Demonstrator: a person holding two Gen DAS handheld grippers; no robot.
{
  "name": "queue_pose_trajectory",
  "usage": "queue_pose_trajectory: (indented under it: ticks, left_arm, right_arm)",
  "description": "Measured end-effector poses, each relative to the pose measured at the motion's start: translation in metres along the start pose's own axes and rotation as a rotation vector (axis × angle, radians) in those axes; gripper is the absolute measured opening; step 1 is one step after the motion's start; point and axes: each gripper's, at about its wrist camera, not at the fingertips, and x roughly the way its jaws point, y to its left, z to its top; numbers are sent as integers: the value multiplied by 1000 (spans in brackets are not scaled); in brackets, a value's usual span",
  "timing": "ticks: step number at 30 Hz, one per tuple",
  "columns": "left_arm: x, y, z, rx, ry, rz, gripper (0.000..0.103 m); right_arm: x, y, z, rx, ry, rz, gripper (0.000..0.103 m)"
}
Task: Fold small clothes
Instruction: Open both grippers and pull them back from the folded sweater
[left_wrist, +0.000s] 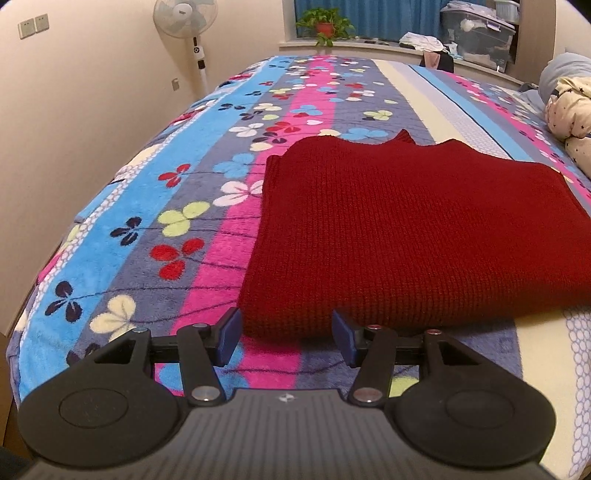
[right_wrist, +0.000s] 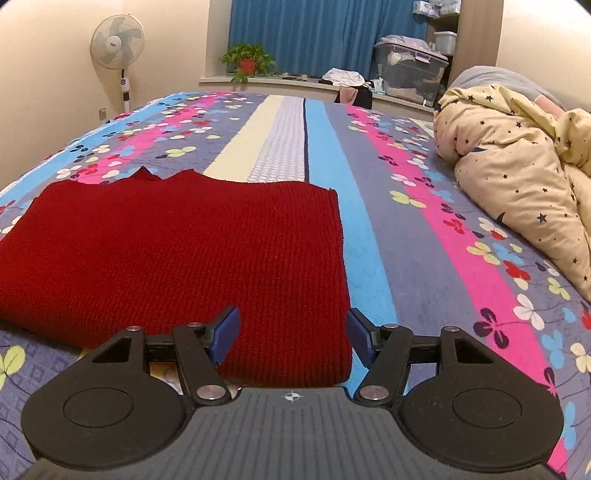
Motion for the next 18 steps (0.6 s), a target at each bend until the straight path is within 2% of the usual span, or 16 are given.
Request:
queue_pose_trajectory:
  ticks: [9, 12, 18]
  left_arm:
    - [1, -1, 0, -6, 4, -4, 61]
    - [1, 1, 0, -22, 6, -15, 66]
    - [0, 10, 2, -148, 6, -125, 80]
  right_arm:
    - [3, 1, 0, -14, 8, -10, 65]
    - [4, 0, -1, -11, 10, -16, 65]
    - [0, -6, 1, 14, -3, -32, 65]
